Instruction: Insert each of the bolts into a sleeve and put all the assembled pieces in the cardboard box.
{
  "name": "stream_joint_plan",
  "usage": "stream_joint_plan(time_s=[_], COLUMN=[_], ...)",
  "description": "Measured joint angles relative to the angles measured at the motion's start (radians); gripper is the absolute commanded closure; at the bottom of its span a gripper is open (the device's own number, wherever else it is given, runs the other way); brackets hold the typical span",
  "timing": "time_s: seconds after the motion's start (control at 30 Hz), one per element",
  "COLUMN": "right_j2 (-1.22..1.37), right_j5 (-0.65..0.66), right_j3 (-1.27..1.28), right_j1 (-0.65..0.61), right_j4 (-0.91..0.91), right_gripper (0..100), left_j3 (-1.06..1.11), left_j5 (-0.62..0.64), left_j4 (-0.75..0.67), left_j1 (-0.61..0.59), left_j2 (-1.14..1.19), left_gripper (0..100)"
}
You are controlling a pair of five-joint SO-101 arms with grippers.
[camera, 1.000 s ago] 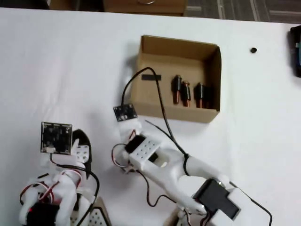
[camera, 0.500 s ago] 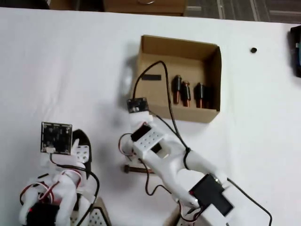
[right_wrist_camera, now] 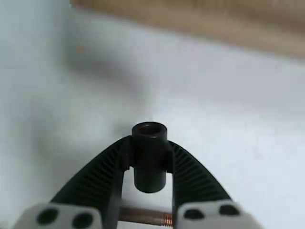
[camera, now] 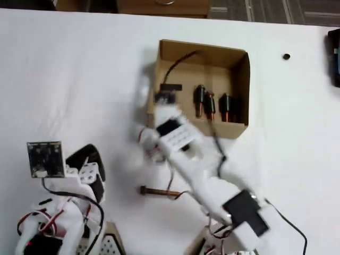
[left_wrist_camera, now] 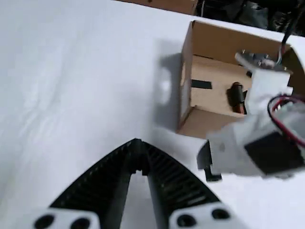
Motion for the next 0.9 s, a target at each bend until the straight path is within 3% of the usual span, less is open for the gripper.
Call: stream_joint_plan(time_s=[0.23,0.4,0.67,0.9], right_j2=[-0.141,-0.226,-0.338,-0.37], right_j5=[0.048,0.066,0.069,0.069], right_j3=[-0.115,-0.124,-0.124,-0.124], right_j1=[0.209,0.325,0.526,0.586], right_j4=[0.018,0.02,0.018,0.002], right_gripper=[97.8,97.8,97.8,97.8], left_j3=[-0.315,-0.563,-0.865,-0.864], left_j5=[0.321,0.497,0.629,0.683], left_j4=[0.008,0.112,0.282,0.31], left_j1=[0.264,0.463,0.537,0.555], left_j2=[0.365,0.701,1.019,1.097], left_gripper=[98,98,98,98])
